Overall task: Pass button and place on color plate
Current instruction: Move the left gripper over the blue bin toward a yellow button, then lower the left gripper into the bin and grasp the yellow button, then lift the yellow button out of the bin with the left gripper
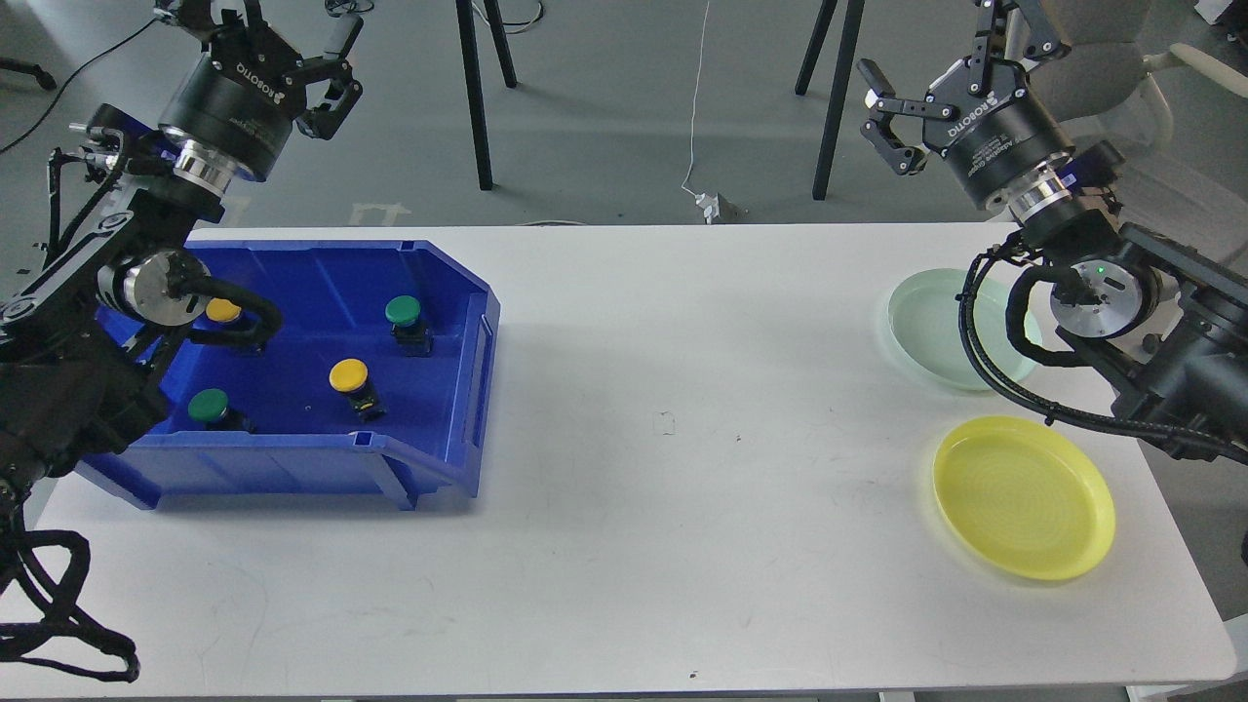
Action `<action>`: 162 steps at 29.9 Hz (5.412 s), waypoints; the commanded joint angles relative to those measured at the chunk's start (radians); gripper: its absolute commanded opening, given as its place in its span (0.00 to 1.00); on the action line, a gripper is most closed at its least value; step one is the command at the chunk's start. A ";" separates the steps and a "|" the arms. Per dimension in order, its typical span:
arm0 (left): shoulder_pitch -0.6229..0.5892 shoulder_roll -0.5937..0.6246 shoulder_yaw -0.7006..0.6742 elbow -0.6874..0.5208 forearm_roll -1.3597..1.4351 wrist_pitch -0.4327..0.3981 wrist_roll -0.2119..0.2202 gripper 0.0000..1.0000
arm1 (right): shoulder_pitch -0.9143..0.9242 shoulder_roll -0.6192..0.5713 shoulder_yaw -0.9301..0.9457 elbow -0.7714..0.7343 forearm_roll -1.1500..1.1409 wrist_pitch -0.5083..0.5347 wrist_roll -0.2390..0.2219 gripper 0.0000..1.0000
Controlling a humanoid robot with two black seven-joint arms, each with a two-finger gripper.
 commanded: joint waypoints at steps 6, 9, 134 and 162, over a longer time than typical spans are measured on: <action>-0.012 -0.008 -0.008 0.010 -0.029 0.000 0.000 1.00 | -0.008 0.003 0.004 0.004 0.000 0.000 0.000 0.99; -0.018 -0.084 -0.053 0.054 -0.054 0.000 0.000 1.00 | -0.011 0.006 0.004 0.005 0.000 0.000 0.000 0.99; -0.130 0.229 0.796 -0.007 1.198 0.000 0.000 0.21 | -0.149 -0.005 0.019 0.015 0.002 0.000 0.000 0.99; -0.272 0.535 0.409 -0.356 1.018 0.000 0.000 0.10 | -0.122 -0.001 0.082 0.008 0.000 0.000 0.000 0.99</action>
